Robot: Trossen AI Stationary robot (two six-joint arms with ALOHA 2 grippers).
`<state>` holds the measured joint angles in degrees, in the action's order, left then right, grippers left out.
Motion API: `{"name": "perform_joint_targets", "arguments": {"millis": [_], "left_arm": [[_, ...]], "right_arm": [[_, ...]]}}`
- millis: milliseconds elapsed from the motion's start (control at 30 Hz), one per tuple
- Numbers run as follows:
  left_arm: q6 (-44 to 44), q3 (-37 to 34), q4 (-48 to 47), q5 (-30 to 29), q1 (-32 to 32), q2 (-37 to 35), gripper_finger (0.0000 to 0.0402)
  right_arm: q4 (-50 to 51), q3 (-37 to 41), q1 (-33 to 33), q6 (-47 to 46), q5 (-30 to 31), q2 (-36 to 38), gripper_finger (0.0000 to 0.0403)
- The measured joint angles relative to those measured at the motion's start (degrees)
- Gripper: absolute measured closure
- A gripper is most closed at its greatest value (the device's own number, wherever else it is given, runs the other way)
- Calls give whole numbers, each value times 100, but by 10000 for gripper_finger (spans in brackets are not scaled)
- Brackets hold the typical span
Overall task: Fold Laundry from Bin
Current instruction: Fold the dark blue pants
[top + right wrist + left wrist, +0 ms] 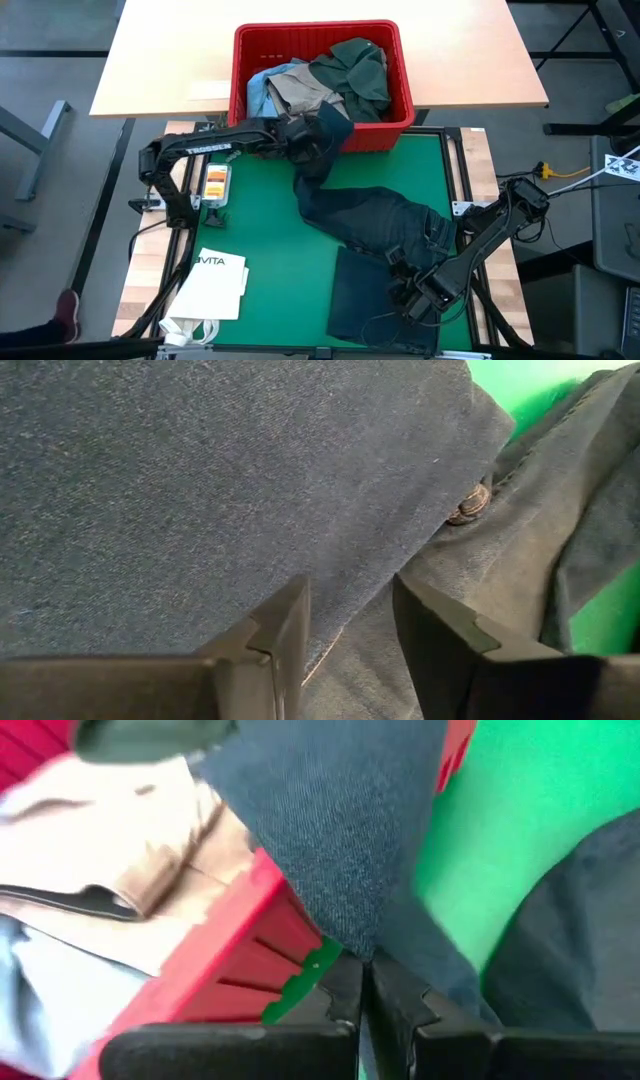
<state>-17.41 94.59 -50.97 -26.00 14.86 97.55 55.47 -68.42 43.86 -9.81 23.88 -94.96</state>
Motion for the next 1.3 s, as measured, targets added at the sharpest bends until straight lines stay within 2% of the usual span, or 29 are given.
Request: {"name": "perform_joint_targets", "arguments": {"millis": [333, 467, 600, 733, 900, 1100, 1300], "left_arm": [[-288, 0, -39, -267, -582, -833, 400], [-975, 7, 204, -308, -838, -1055, 401], [-1538, 7, 501, -325, -1057, -1152, 401], [-1641, 7, 1019, -325, -1255, -1156, 401], [-1352, 7, 1647, -347, -1432, -1154, 401], [-1137, 7, 1731, -348, -1660, -1117, 401], [-1202, 9, 1911, -435, -1745, -1040, 401]], "right_arm": [[278, -126, -9, -596, 1283, 22, 256], [853, -545, -50, -693, 1768, 31, 256], [1419, -1056, -50, -667, 2615, 31, 256], [2061, -1649, -116, -640, 3335, 31, 256], [2746, -2308, -499, -466, 3454, 198, 256], [2693, -2750, -1169, 134, 3429, 879, 256], [1745, -2879, -1980, 149, 3387, 1514, 256]]}}
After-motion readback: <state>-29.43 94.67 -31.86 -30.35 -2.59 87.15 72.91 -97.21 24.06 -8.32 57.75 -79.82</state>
